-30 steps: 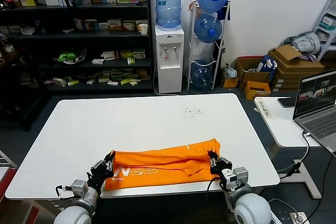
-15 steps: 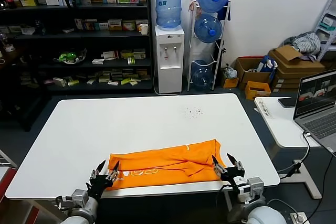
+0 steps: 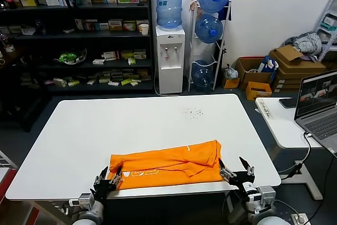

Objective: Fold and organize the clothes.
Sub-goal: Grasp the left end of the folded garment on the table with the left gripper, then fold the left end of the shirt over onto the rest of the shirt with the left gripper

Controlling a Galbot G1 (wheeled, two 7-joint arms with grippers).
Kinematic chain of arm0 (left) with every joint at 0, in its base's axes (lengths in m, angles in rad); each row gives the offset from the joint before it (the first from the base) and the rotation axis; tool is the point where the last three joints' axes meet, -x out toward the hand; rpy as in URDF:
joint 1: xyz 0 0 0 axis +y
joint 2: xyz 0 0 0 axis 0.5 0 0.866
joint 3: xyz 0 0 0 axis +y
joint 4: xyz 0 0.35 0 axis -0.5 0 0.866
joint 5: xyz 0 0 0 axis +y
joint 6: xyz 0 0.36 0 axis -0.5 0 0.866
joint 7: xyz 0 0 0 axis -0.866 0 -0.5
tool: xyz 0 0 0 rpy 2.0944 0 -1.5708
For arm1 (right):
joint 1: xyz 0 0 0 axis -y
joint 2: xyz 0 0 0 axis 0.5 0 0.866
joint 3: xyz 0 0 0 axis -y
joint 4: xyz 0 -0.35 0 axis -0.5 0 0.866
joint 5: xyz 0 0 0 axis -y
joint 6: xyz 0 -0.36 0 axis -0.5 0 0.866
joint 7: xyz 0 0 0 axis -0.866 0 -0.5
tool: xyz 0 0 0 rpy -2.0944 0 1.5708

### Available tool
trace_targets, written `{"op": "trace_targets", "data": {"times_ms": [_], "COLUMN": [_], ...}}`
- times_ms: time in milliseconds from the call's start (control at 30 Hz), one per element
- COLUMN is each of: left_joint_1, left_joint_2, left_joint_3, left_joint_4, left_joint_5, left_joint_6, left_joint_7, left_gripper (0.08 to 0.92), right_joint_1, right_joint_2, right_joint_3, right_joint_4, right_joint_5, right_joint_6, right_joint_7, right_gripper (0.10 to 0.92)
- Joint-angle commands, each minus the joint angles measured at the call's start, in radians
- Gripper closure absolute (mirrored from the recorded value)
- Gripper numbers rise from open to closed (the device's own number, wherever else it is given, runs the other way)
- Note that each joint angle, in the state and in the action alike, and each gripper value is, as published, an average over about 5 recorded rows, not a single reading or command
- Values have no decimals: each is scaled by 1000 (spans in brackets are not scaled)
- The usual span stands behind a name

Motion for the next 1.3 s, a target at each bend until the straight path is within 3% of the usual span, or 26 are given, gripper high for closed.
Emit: {"op": "trace_targets", "data": {"times_ms": [33, 333, 533, 767, 1100, 1200, 1300], "left_joint_1": [5, 24, 35, 71, 81, 112, 148], "left_joint_2": [-32, -42, 21, 182, 466, 478, 439], "left_joint_3": [7, 12, -43, -229, -525, -513, -414], "left_joint_4": [7, -40, -128, -121, 104, 47, -116], "left_joint_5": [-7, -10, -9, -12, 148, 161, 48], "left_joint_6": [2, -12, 11, 24, -10, -3, 46], "left_joint_7": [-13, -19, -38, -32, 32, 34, 14], "left_gripper": [442, 702, 853, 871, 871, 871, 871], "right_joint_1": [-28, -23, -4, 37, 85, 95, 102], "right_joint_2": [11, 17, 32, 30, 26, 29, 36], "right_joint_3": [25, 26, 18, -3, -47, -57, -65], "right_joint_4": [19, 13, 0, -23, -65, -77, -86], "right_joint_5": [-7, -7, -6, -2, 7, 6, 4], "right_joint_6": [4, 11, 18, 27, 47, 48, 46], "right_joint_7": [2, 7, 10, 10, 8, 9, 11], "right_gripper": [203, 203, 203, 203, 203, 203, 203]}}
